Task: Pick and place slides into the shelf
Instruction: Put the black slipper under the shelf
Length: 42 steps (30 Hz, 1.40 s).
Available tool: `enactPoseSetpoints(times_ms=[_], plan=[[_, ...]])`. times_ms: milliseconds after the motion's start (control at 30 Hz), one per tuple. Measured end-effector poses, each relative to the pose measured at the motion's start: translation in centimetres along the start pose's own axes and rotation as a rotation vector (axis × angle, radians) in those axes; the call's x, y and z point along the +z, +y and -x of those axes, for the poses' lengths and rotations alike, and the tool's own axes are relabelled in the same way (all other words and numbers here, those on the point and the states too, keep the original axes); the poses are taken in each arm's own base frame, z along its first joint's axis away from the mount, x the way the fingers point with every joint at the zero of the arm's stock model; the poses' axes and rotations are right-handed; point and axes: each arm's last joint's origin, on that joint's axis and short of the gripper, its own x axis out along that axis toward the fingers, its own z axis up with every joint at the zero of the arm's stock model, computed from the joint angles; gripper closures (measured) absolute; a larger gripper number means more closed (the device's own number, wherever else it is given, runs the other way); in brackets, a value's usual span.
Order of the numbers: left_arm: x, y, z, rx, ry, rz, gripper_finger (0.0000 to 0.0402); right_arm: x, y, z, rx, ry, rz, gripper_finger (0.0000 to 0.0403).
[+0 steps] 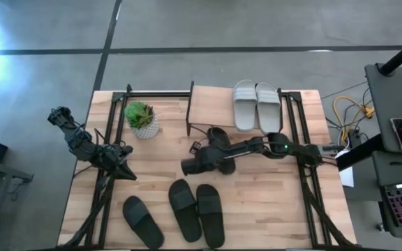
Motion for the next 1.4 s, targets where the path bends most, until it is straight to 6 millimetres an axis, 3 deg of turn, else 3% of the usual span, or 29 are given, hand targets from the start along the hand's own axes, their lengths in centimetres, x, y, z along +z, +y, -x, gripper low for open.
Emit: enactPoseSetpoints(times_ms=[367,633,800,933,1067,1200,1300,1400], plan=[[0.0,0.0,0.0,0.002,0.004,-0.001,0.04,1.8,-0.5,-1.2,-0.12,-0.083,0.064,0.039],[0.0,0.0,0.0,0.002,0.005,-0.002,0.04,2.6,0.5,3.2,0.055,-0.044,0.096,0.039],[0.0,0.0,0.0,0.002,0.004,-0.002,0.04,1.0,3.1,9.1,0.399,0.25,0.467,0.039],[0.0,0.0,0.0,0.002,0.004,-0.002,0.04,-1.0,3.8,13.2,0.654,0.461,0.434,0.0382],[0.0,0.0,0.0,0.001,0.001,-0.002,0.04,-3.6,1.5,15.1,0.667,0.549,0.351,0.0336],[-0.1,-0.2,0.0,-0.073,0.044,0.032,0.04,-7.1,-1.7,15.5,0.593,0.623,0.26,0.0276],[0.0,-0.5,0.1,-0.107,0.108,0.12,0.0401,-8.6,-3.7,16.2,0.581,0.602,0.162,0.0243],[0.1,-0.6,0.2,-0.062,0.201,0.129,0.0401,-9.6,-4.5,17.6,0.638,0.658,0.039,0.0224]])
